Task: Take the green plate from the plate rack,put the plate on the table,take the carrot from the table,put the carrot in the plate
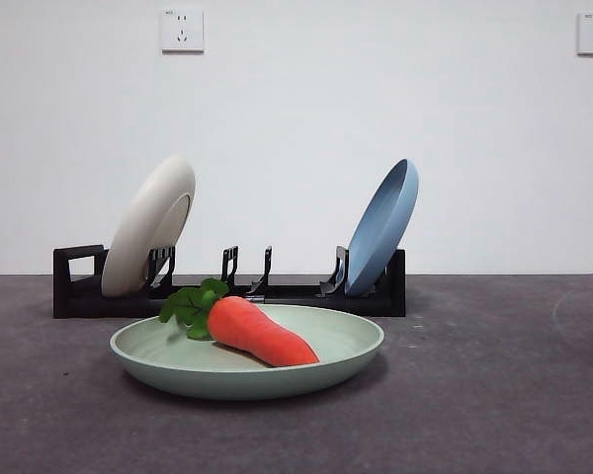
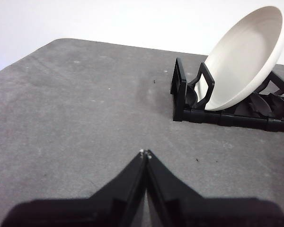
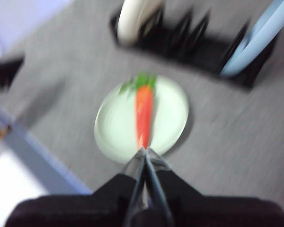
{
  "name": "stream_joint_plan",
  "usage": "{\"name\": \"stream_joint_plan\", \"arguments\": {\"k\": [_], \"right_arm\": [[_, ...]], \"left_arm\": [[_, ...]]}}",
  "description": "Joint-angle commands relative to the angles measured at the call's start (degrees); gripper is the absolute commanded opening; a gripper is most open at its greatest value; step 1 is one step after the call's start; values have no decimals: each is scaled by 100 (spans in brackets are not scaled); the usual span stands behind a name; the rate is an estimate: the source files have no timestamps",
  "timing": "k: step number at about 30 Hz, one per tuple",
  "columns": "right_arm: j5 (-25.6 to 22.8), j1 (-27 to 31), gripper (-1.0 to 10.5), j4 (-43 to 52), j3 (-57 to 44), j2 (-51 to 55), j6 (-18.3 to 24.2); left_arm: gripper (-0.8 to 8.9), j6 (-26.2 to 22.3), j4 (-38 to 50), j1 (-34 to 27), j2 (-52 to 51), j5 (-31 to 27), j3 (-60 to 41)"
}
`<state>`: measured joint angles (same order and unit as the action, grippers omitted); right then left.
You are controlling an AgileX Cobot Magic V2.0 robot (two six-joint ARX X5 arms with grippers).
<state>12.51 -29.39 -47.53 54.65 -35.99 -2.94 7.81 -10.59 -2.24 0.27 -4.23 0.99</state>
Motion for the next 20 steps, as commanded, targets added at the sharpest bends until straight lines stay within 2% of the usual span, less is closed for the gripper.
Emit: {"name": "stream_joint_plan", "arguments": {"k": [1,5,8,11,14,20], "right_arm": [[260,920,2,546,-614,446,149],[251,1801,2,1644,-1665,1137,157],[243,2186,2,2594,-2608,1711,151],[170,2330,2,3318,-3440,2205,155],[-155,2350,2,3762,-4116,2618,131],[-398,2350,2,3967,-4946,3182,-31]], "left_arm": [[-3,39,24,-11,-17,7,-76],[-3,39,24,-11,-17,7,-76],[-3,39,24,-11,-17,7,-76],[-3,39,24,-11,-17,7,-76],[-3,39,24,-11,-17,4,-76],[-3,39,26,-11,-17,7,-76]]}}
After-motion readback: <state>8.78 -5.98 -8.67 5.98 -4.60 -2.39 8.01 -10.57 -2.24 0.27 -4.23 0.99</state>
